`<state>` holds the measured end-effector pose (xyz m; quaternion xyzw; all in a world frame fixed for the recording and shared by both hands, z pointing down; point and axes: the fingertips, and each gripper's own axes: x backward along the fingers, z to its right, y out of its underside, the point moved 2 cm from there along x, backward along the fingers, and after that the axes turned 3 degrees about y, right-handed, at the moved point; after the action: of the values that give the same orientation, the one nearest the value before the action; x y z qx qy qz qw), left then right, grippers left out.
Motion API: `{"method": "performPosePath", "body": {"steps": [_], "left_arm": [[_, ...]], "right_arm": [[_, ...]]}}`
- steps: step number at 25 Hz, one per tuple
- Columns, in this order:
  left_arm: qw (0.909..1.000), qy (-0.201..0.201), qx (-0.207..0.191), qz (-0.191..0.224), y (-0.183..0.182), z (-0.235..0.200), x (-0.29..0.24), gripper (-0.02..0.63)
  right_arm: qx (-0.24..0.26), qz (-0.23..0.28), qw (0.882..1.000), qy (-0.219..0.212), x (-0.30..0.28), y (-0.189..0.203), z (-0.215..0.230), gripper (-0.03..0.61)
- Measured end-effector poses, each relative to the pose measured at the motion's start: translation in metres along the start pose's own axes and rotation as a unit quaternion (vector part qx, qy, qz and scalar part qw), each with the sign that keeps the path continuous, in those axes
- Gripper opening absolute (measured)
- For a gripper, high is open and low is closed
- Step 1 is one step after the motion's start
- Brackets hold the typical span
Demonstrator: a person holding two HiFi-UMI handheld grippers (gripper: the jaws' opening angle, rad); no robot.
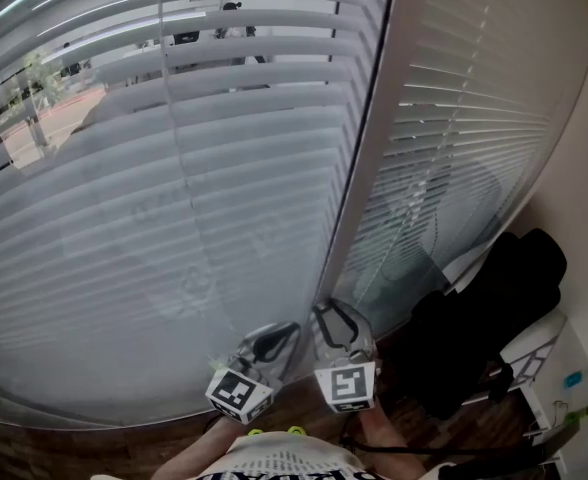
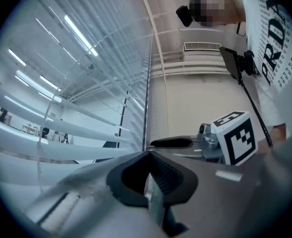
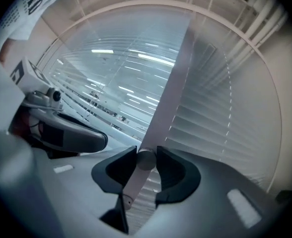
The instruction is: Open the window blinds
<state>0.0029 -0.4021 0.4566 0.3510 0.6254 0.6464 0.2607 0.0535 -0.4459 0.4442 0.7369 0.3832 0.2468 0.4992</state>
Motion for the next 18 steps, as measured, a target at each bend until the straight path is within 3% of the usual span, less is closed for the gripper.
{"method": "performPosePath", "body": {"steps": [7,18], "left_arm": [[1.0,0.005,-0.003,-0.006,0.0048,0.0,-0.0007,-0.008],[0.9999,0.004,-0.007,-0.008,0.0051,0.0001,-0.0009,-0.008]], "right_arm": [[-0.116,0.006,0.993,-0.004,-0.0003,0.004,0.0048,0.133],[-0.227,0.011,0.974,-0.006,-0.0001,0.0078,0.0097,0.133]]}}
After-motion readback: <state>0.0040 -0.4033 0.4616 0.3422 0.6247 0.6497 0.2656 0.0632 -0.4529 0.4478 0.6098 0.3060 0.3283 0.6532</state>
